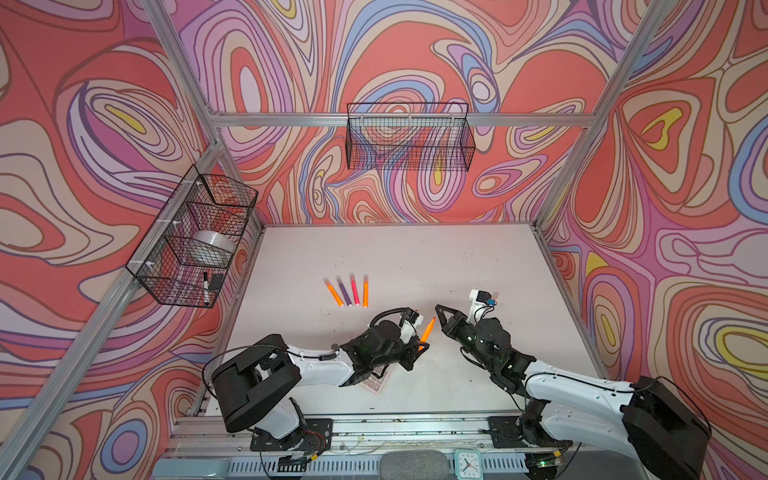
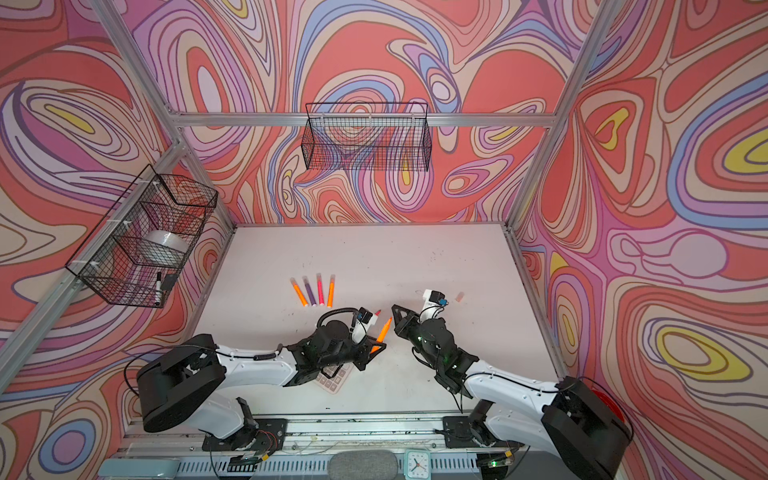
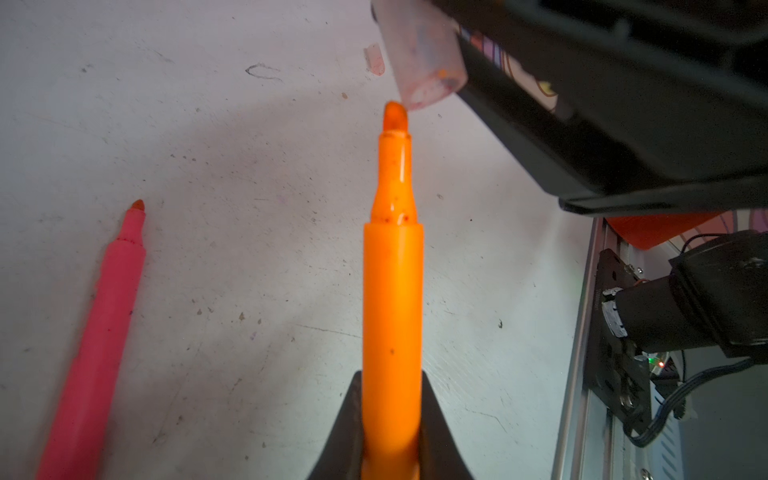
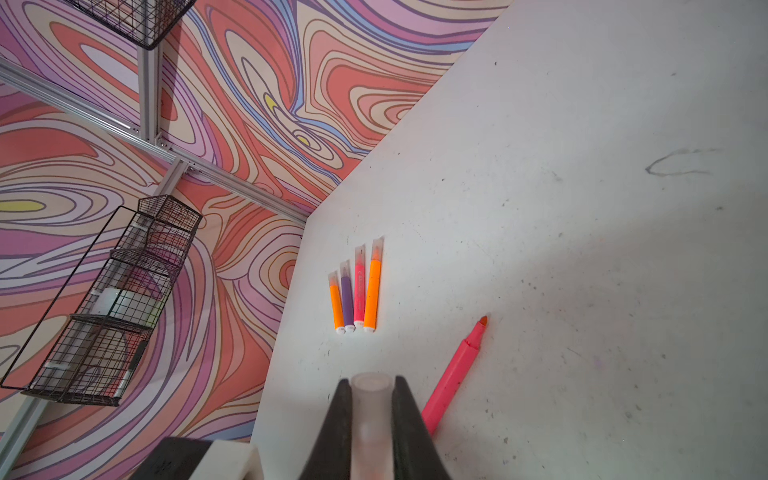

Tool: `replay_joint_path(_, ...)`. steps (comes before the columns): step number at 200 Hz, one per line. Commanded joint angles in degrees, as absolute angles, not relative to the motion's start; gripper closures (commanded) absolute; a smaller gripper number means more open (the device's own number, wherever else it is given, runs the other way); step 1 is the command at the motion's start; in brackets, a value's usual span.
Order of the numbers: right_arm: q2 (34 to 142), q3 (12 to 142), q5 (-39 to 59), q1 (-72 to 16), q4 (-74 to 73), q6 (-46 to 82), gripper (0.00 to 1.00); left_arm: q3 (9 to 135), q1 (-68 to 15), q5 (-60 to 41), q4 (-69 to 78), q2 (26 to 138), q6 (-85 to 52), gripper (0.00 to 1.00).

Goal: Insert the pens into the pen caps
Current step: 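Align the held cap above the orange marker tip with the right gripper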

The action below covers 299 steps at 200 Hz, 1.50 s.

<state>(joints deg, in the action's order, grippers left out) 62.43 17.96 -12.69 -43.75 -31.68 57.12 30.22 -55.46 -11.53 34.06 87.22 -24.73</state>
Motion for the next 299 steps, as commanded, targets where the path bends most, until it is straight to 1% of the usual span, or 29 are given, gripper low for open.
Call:
replay_joint_path(1,63.17,17.43,-13.59,-44.18,-30.48,56.93,1.0,30.11,-55.42,-11.33,36.04,86.79,-25.17,1.0)
replay_joint_path(64,66.43,18.14,-11.52,-44.47,-33.37,56.87,1.0,30.09,-55.41,-11.24,36.11,86.91,-25.19,1.0)
replay_joint_path(92,66.91,18.29,-13.42,-44.43,-32.96,56.7,1.0,30.06,-55.43,-11.59,36.12,86.75,-25.14,1.0)
replay_joint_path(130,63.75,19.08,-16.34,-44.47,-29.99,56.15,1.0,30.06,-55.4,-11.56,35.86,86.56,-24.98,1.0)
replay_joint_path(180,63.72,19.66,-14.5,-44.47,-31.35,56.09,1.0,30.06,-55.4,-11.76,36.22,87.18,-25.05,1.0)
replay_joint_path(249,67.91,20.57,-11.65,-44.39,-34.92,56.51,1.0,30.08,-55.43,-11.86,36.04,87.18,-25.0,1.0)
replay_joint_path(299,68.41,21.08,-11.69,-44.51,-35.5,56.27,1.0,30.08,-55.37,-11.86,36.21,87.62,-25.0,1.0)
